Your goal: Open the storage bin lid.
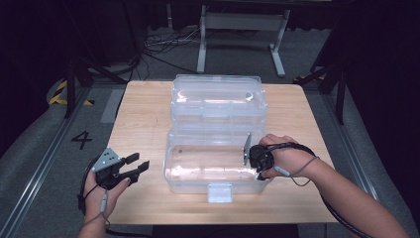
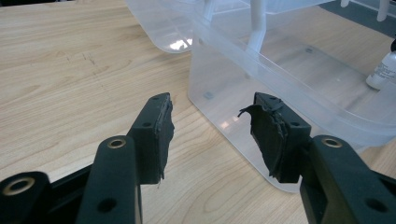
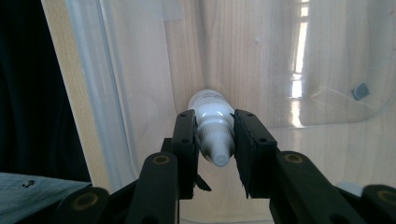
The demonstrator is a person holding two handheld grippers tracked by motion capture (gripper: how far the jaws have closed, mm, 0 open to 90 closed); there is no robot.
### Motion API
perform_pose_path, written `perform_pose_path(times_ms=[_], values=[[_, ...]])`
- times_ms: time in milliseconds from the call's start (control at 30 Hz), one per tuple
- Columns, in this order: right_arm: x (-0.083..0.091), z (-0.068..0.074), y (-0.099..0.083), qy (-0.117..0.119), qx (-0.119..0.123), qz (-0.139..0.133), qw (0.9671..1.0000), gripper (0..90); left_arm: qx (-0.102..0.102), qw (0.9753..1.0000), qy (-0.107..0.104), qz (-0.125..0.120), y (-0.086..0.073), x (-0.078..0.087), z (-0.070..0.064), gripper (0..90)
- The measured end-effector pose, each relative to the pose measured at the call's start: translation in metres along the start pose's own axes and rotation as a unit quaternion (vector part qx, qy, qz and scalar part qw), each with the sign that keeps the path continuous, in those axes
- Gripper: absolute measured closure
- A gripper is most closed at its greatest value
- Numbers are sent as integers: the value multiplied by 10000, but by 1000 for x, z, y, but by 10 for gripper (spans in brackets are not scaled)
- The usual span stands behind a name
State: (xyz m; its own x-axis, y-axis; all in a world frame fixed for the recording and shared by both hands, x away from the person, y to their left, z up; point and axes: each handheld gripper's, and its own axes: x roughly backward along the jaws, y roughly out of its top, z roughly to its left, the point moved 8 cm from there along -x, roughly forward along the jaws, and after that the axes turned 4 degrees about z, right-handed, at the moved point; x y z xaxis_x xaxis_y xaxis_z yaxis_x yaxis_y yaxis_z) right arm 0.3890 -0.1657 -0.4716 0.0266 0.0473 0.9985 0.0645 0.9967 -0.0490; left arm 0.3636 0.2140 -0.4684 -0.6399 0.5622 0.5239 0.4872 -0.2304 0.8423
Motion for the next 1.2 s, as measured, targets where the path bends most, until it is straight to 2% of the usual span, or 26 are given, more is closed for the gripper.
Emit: perform_pose_path(times_ms=[367,633,900,967,1067,1200], values=[[12,3,2,-74,28,-169,9998,650,-30,10000,2,-9,1,0,0,491],[40,11,4,-253,15,-548,9982,614,-40,10000,49,22,3,-2,1,472],[59,22,8,-375,88,-712,9967,593,-74,10000,48,39,6,-5,1,460],[61,25,10,-405,120,-733,9964,587,-76,10000,45,45,7,-6,0,459],[61,31,16,-325,155,-798,9962,577,-57,10000,51,35,7,-7,0,459],[52,36,23,-230,252,-797,9962,571,-89,9999,95,7,9,-7,2,462]])
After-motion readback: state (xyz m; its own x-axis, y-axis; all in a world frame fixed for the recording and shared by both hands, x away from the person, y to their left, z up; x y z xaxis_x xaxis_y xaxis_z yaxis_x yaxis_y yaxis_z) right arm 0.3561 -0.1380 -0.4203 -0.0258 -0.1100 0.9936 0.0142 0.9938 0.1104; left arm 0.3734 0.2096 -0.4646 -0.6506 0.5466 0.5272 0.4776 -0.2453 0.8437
